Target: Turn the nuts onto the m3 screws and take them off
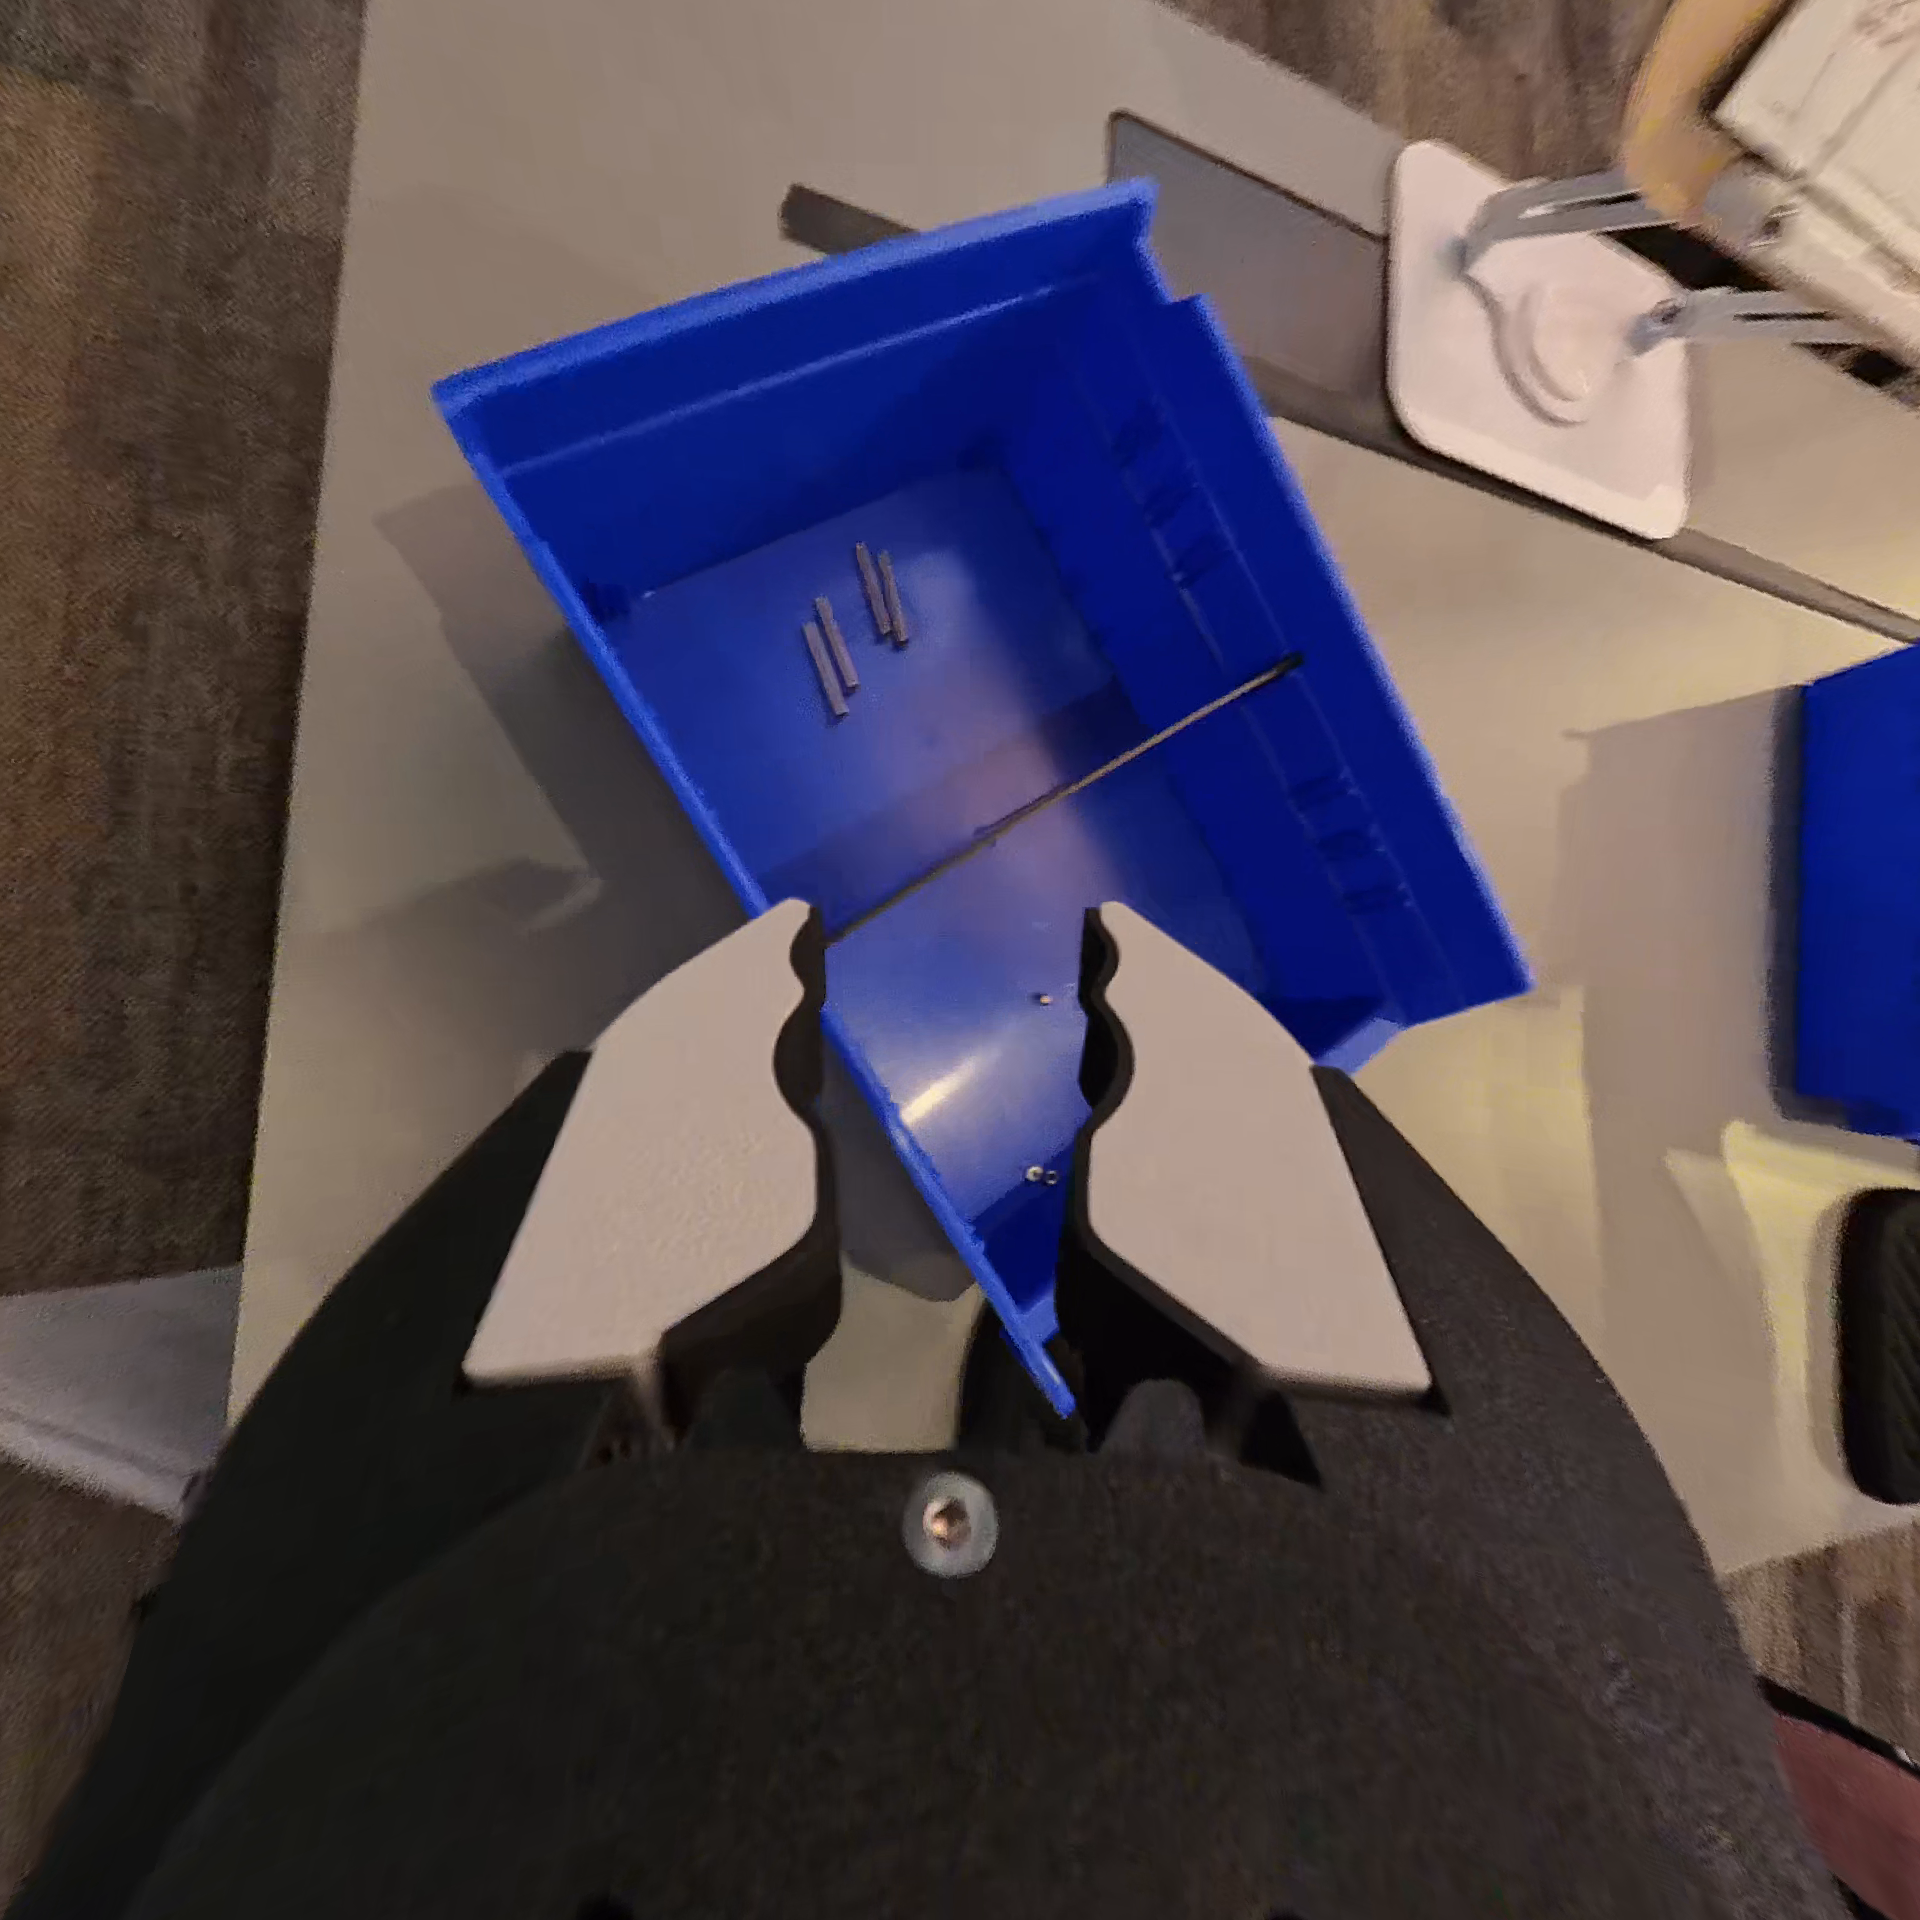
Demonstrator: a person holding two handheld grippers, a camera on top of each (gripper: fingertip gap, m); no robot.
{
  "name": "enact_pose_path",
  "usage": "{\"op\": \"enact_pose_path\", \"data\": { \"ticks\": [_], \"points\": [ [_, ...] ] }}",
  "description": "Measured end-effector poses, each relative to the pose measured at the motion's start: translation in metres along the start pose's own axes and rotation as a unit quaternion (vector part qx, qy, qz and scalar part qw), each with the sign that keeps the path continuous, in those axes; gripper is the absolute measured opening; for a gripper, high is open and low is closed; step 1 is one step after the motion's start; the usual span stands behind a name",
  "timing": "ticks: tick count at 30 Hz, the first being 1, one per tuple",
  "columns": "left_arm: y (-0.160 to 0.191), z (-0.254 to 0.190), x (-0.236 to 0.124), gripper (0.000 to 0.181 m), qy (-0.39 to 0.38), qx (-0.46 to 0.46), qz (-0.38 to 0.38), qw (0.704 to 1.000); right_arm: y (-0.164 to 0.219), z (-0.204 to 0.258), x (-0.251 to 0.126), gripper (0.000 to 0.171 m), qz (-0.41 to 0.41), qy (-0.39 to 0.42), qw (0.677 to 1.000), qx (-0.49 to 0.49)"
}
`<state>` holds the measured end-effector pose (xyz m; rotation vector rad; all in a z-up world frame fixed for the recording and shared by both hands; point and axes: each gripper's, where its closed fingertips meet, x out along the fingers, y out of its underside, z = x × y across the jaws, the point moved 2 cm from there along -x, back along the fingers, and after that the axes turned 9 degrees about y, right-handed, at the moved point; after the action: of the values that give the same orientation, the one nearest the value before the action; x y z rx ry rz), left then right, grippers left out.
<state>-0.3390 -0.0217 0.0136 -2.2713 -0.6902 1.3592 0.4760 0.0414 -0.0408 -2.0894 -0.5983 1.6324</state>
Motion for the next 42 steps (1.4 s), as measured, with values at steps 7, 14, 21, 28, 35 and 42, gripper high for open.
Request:
{"op": "enact_pose_path", "data": {
  "ticks": [7, 14, 21, 28, 35, 42],
  "points": [
    [0.029, 0.020, 0.017, 0.054, -0.067, -0.046, 0.088, 0.993, -0.075, 0.051, -0.103, 0.052, -0.265, -0.116, 0.956, 0.038],
    [0.056, 0.027, 0.035, 0.051, -0.082, -0.066, 0.176, 0.979, -0.100, 0.090, -0.150, 0.050, -0.345, -0.164, 0.924, 0.009],
    [0.091, 0.028, 0.060, 0.022, -0.050, -0.105, 0.293, 0.949, -0.108, 0.099, -0.144, 0.050, -0.355, -0.199, 0.913, 0.027],
    [0.077, 0.034, 0.070, 0.019, -0.116, -0.023, 0.307, 0.945, -0.087, 0.109, -0.095, 0.050, -0.284, -0.170, 0.944, -0.015],
    [0.060, 0.024, 0.092, 0.011, -0.106, 0.067, 0.314, 0.941, -0.096, 0.119, -0.085, 0.039, -0.320, -0.115, 0.939, -0.045],
    [0.058, 0.014, 0.100, 0.011, -0.092, 0.110, 0.329, 0.933, -0.095, 0.145, -0.061, 0.038, -0.301, -0.117, 0.943, -0.081]
  ]
}}
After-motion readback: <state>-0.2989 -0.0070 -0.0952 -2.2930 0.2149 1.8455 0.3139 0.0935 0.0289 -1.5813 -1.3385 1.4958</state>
